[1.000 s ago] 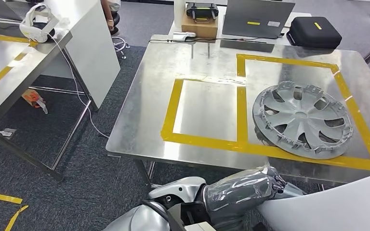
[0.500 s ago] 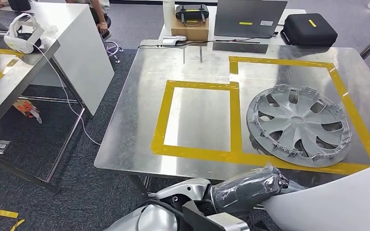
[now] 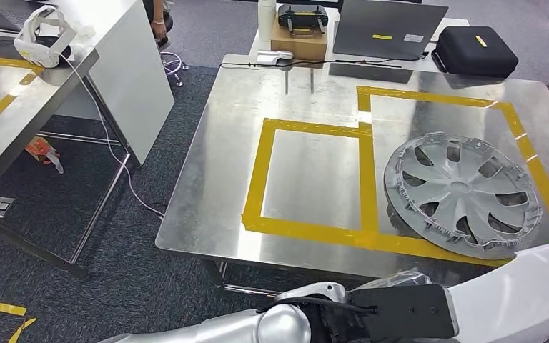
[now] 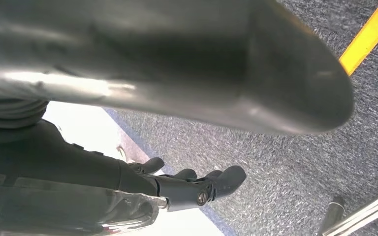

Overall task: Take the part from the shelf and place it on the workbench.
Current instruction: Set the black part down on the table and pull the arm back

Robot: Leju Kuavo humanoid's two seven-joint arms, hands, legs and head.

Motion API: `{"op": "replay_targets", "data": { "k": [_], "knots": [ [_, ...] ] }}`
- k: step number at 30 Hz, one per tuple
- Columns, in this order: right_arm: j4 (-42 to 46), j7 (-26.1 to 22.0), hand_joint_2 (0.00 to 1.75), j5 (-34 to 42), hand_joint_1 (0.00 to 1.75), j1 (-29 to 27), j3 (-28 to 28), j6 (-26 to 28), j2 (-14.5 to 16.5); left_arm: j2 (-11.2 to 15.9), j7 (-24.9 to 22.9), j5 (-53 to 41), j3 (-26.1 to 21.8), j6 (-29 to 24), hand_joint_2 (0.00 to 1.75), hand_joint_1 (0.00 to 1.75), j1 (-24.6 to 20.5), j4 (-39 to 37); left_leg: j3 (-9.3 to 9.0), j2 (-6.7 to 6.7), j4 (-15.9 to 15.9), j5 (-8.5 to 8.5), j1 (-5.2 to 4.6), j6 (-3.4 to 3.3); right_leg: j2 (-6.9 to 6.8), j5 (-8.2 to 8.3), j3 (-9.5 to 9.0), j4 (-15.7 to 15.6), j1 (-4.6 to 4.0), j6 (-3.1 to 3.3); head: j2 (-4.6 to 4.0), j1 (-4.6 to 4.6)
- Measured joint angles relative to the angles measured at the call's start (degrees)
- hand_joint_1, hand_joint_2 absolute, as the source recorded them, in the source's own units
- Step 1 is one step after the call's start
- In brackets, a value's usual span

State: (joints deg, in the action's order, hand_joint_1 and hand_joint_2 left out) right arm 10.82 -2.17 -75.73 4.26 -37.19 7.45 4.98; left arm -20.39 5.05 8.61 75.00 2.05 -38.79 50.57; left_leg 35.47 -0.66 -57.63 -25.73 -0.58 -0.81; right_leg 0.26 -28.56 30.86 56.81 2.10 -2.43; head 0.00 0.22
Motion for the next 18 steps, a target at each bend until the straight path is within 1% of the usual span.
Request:
{"op": "replay_targets", "data": {
  "k": [2,4,8,13,18],
  "knots": [
    [0.0,0.23,0.0,-0.25,0.0,0.36,0.0,-0.16,0.05,0.0,-2.73,0.37,2.17,0.11,1.75,1.75,-0.58,-2.11,0.0,0.0,-0.01,0.0,0.0,0.0,0.0,-0.01,0.01,-0.01,0.0,-0.16,0.0,0.0],
    [-0.01,0.37,0.0,-0.33,0.0,0.69,0.0,-0.19,0.16,0.0,-4.72,0.5,3.95,0.48,1.75,1.75,-0.88,-4.04,-0.03,0.0,0.01,-0.01,0.02,0.0,0.0,-0.01,0.01,0.0,-0.02,-0.2,0.0,0.01],
    [-0.04,0.42,0.0,-0.34,0.0,0.98,-0.01,-0.19,0.43,0.0,-6.73,0.45,6.51,1.04,1.75,1.75,-1.46,-7.49,-0.14,0.01,0.13,0.0,0.07,0.0,0.0,-0.03,-0.01,0.01,-0.08,-0.22,0.0,0.02],
    [-0.21,0.93,0.0,-0.51,0.0,0.95,-0.01,-0.19,0.74,0.0,-6.77,-0.24,8.16,-0.46,1.75,1.75,-2.78,-10.63,-0.2,0.02,0.21,0.01,0.11,0.01,0.0,-0.06,-0.01,0.03,-0.1,-0.23,0.0,0.02],
    [-0.34,1.57,0.0,-1.68,0.0,0.78,0.1,-0.6,0.95,0.0,-5.13,0.83,8.21,-3.78,1.75,1.75,-5.11,-12.13,-0.2,0.02,0.23,0.01,0.1,0.01,0.01,-0.07,-0.02,0.04,-0.1,-0.22,0.0,0.01]
  ]
}}
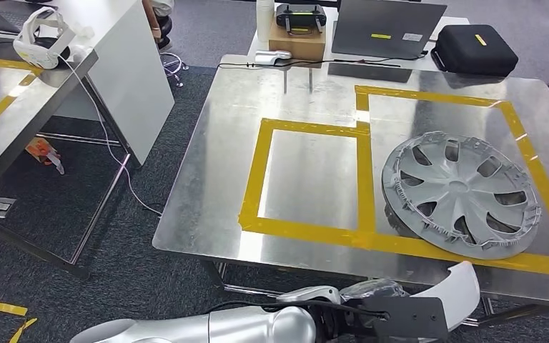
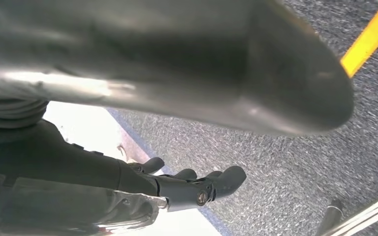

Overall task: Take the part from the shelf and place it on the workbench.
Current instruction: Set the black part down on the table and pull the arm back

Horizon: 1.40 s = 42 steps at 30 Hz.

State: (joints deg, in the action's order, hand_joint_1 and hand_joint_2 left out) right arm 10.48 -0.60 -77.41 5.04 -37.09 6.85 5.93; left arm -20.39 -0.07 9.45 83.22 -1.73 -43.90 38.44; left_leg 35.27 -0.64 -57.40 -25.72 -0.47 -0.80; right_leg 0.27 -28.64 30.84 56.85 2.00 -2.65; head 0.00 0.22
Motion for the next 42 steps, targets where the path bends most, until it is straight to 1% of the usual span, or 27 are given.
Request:
{"op": "replay_targets", "data": {
  "k": [7,11,15,18,23,26,28,33,37,42],
  "knots": [
    [-0.1,0.1,0.0,-1.29,0.0,0.42,0.85,-1.02,0.32,0.0,5.21,5.64,-2.27,-4.23,1.75,1.75,-4.69,-1.84,0.0,-0.01,-0.01,0.03,-0.01,-0.03,0.0,0.01,-0.03,0.0,0.0,-0.01,0.0,0.0],
    [-0.14,0.03,0.0,-1.47,0.0,0.8,1.1,-1.43,0.55,0.0,7.36,11.87,-3.77,-5.6,1.75,1.75,-7.7,-2.64,-0.01,-0.01,-0.01,0.04,-0.01,-0.04,-0.01,0.01,-0.03,0.01,0.0,-0.01,0.0,0.01],
    [-0.16,0.07,0.0,-1.58,0.0,0.92,1.13,-1.45,0.65,0.02,7.47,14.8,-4.1,-6.48,1.75,1.75,-10.38,-3.35,-0.01,-0.01,-0.01,0.04,-0.01,-0.04,0.0,0.01,-0.03,0.02,0.0,-0.01,0.0,0.01],
    [-0.19,0.08,0.0,-1.58,0.0,0.99,1.13,-1.45,0.68,0.04,6.24,15.09,-3.96,-6.68,1.75,1.75,-11.45,-3.99,-0.01,-0.01,-0.01,0.04,-0.01,-0.04,0.0,0.01,-0.02,0.01,0.0,-0.01,0.0,0.02],
    [-0.21,0.07,0.0,-1.62,0.0,1.0,1.13,-1.44,0.75,0.04,2.48,14.77,-2.66,-6.12,1.75,1.75,-11.52,-5.73,-0.01,-0.01,0.0,0.04,-0.01,-0.03,0.0,0.01,-0.03,0.01,0.0,-0.01,0.0,0.01],
    [-0.22,-0.08,0.0,-1.74,0.0,0.98,1.13,-1.42,0.94,0.04,0.04,14.53,-1.64,-5.43,1.75,1.75,-10.69,-7.55,-0.01,0.0,0.0,0.04,0.0,-0.03,0.0,0.01,-0.03,0.01,0.0,-0.01,0.0,0.01],
    [-0.23,-0.3,0.0,-1.76,0.0,0.97,1.13,-1.36,1.1,0.05,-0.69,14.53,-1.09,-4.91,1.75,1.75,-9.89,-9.15,-0.01,0.0,0.0,0.04,0.0,-0.03,0.0,0.01,-0.03,0.01,0.0,-0.01,0.0,0.02],
    [-0.32,-0.55,0.0,-1.84,0.0,0.77,1.13,-1.28,1.46,0.04,-0.87,15.56,-0.45,-4.32,1.75,1.75,-7.94,-13.31,-0.02,0.0,0.0,0.04,0.0,-0.03,0.0,0.0,-0.03,0.01,0.0,0.0,0.0,0.01],
    [-0.41,-0.31,0.0,-1.88,0.0,0.18,1.13,-1.26,1.55,0.02,0.12,16.61,-0.47,-4.51,1.75,1.75,-6.89,-15.88,-0.02,0.0,0.0,0.04,0.0,-0.04,0.0,0.0,-0.04,0.01,0.0,0.0,0.0,0.0],
    [-0.45,-0.04,0.0,-2.03,0.0,-0.7,1.11,-1.06,1.55,-0.03,1.43,17.6,-0.86,-6.39,1.75,1.75,-6.76,-17.51,-0.06,0.01,0.0,0.04,0.0,-0.04,0.0,0.0,-0.07,0.01,0.0,0.0,0.0,0.01]
  ]
}}
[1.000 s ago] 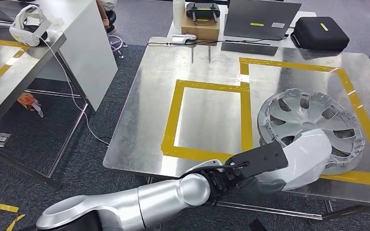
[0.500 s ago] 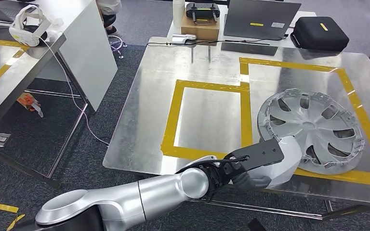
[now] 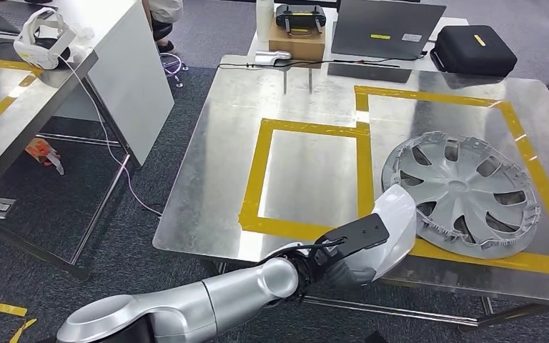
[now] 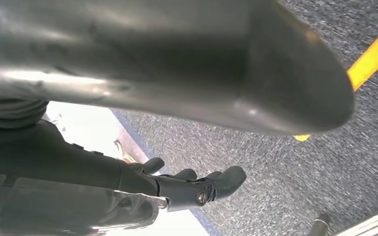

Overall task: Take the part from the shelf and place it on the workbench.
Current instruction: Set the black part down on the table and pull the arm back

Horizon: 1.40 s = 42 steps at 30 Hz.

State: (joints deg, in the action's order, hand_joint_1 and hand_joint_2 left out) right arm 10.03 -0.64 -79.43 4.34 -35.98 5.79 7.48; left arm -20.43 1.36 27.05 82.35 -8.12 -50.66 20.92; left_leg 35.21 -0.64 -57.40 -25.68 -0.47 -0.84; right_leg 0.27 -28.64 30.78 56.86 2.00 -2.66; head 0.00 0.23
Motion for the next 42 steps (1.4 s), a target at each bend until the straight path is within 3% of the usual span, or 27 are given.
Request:
{"op": "replay_targets", "data": {
  "k": [5,13,19,29,33,34,38,42],
  "knots": [
    [0.0,-0.47,0.0,-0.61,0.0,-0.44,0.03,0.05,0.0,-0.04,1.0,2.11,-1.59,-3.71,1.75,1.75,-0.1,-1.51,-0.04,0.0,0.0,0.0,0.0,0.0,0.0,0.0,-0.03,0.0,0.0,0.0,0.0,0.02],
    [0.0,-1.17,0.0,-1.61,0.0,-0.83,0.34,-0.74,0.0,0.03,5.71,6.31,-5.88,-14.99,1.75,1.75,-0.21,-4.19,-0.05,0.0,0.0,0.0,0.01,0.0,0.0,0.0,-0.03,0.01,-0.01,0.0,0.0,0.01],
    [0.0,-1.17,0.0,-2.17,0.0,-1.03,0.5,-1.31,-0.02,0.08,6.88,8.03,-8.13,-16.46,1.75,1.75,-0.55,-5.49,-0.04,0.01,0.0,0.0,0.0,0.0,0.0,0.0,-0.03,0.0,0.0,0.0,0.0,0.01],
    [0.0,-1.85,0.0,-3.05,0.0,-1.04,1.55,-1.72,-0.11,0.08,8.56,8.01,-9.29,-13.85,1.75,1.75,-0.69,-7.66,-0.04,0.0,0.0,0.0,0.01,0.0,0.0,0.0,-0.03,0.01,-0.01,0.0,0.0,0.03],
    [0.0,-2.29,0.0,-2.99,0.0,-1.03,1.72,-1.71,-0.1,0.07,9.3,7.76,-9.28,-13.72,1.75,0.0,-0.54,-8.14,-0.04,0.0,0.01,0.0,0.01,0.0,0.0,-0.01,-0.03,0.01,-0.01,0.0,0.0,0.02],
    [0.0,-2.38,0.0,-2.97,0.0,-1.03,1.75,-1.7,-0.1,0.07,9.5,7.62,-9.27,-13.93,1.75,0.0,-0.46,-8.24,-0.04,0.01,0.01,0.0,0.01,0.0,0.0,-0.01,-0.02,0.01,-0.01,0.0,0.0,0.02],
    [0.0,-2.63,0.0,-2.95,0.0,-1.04,1.79,-1.68,-0.09,0.07,10.31,7.11,-9.24,-14.64,0.0,0.0,-0.2,-8.68,-0.04,0.0,0.0,0.0,0.01,0.0,0.0,-0.01,-0.02,0.01,-0.01,0.0,0.0,0.03],
    [0.0,-2.63,0.0,-2.96,0.0,-1.09,1.79,-1.7,-0.1,0.05,10.96,7.01,-9.22,-14.49,0.0,0.0,-0.09,-8.95,-0.03,0.0,0.0,0.0,0.01,0.0,0.0,-0.01,-0.01,0.01,-0.01,0.0,0.0,0.03]
  ]
}}
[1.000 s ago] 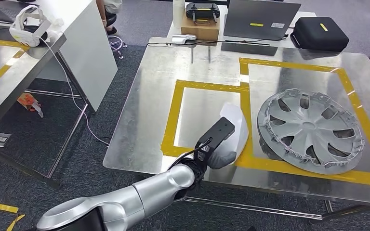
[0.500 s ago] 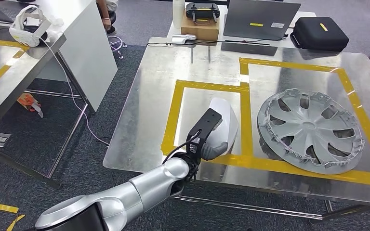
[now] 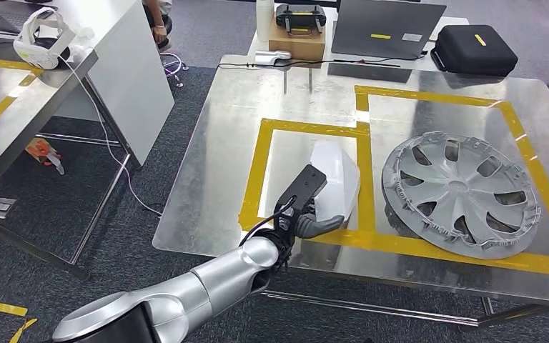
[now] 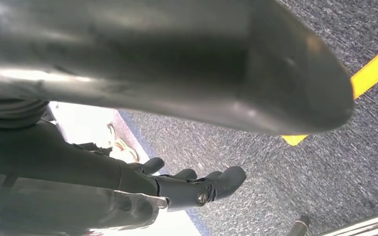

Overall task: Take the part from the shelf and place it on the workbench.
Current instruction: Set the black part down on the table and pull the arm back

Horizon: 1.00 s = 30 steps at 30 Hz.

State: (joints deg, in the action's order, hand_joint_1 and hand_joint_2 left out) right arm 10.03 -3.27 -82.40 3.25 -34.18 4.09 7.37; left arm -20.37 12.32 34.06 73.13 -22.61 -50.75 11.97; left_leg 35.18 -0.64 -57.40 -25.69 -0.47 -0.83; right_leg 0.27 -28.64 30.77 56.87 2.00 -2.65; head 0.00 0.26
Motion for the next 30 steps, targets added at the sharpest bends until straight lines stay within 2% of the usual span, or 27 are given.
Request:
{"op": "replay_targets", "data": {
  "k": [12,14,18,21,27,30],
  "knots": [
    [0.0,0.17,0.0,0.01,0.0,-0.15,0.02,-0.2,-0.01,0.0,0.31,-0.87,0.03,-0.43,0.0,0.0,0.13,-0.04,0.02,0.0,0.0,0.0,0.0,0.0,0.0,0.0,0.02,0.0,0.0,0.0,0.0,-0.01],
    [0.0,0.22,0.0,0.03,0.0,-0.18,0.02,-0.3,-0.01,0.0,0.14,-1.34,0.08,-2.65,0.0,0.0,0.19,-0.04,0.02,0.0,0.0,0.0,0.0,0.0,0.0,0.0,0.02,0.0,0.0,0.0,0.0,-0.02],
    [0.0,0.47,0.0,0.05,0.0,-0.22,0.02,-0.5,0.03,0.02,-0.21,-4.0,0.32,-13.04,0.0,0.0,0.11,-0.22,0.02,-0.01,0.0,0.0,0.0,0.0,-0.01,0.0,0.01,0.0,0.0,0.0,0.0,-0.02],
    [0.0,0.65,0.0,-0.09,0.0,-0.25,0.03,-0.58,0.04,0.26,2.5,-4.85,0.32,-16.34,0.0,0.0,-1.86,-3.12,0.01,0.0,0.0,0.0,0.01,0.0,0.01,0.0,0.0,0.02,-0.01,0.0,0.0,-0.02],
    [-0.01,0.86,0.0,-0.33,0.0,-0.51,0.07,-1.01,0.06,2.7,5.73,-3.79,1.42,-16.62,0.0,0.0,-7.74,-8.17,-0.01,0.01,0.01,0.02,0.03,0.01,0.01,0.0,0.0,0.06,-0.03,0.0,0.0,0.01],
    [-0.02,0.85,0.0,-0.27,0.0,-0.51,0.07,-1.01,0.06,2.54,9.34,-3.37,0.97,-16.65,0.0,0.0,-7.91,-8.94,-0.01,-0.02,0.0,0.02,0.02,0.01,-0.01,0.0,0.01,0.05,-0.01,0.01,0.0,0.01]
  ]
}}
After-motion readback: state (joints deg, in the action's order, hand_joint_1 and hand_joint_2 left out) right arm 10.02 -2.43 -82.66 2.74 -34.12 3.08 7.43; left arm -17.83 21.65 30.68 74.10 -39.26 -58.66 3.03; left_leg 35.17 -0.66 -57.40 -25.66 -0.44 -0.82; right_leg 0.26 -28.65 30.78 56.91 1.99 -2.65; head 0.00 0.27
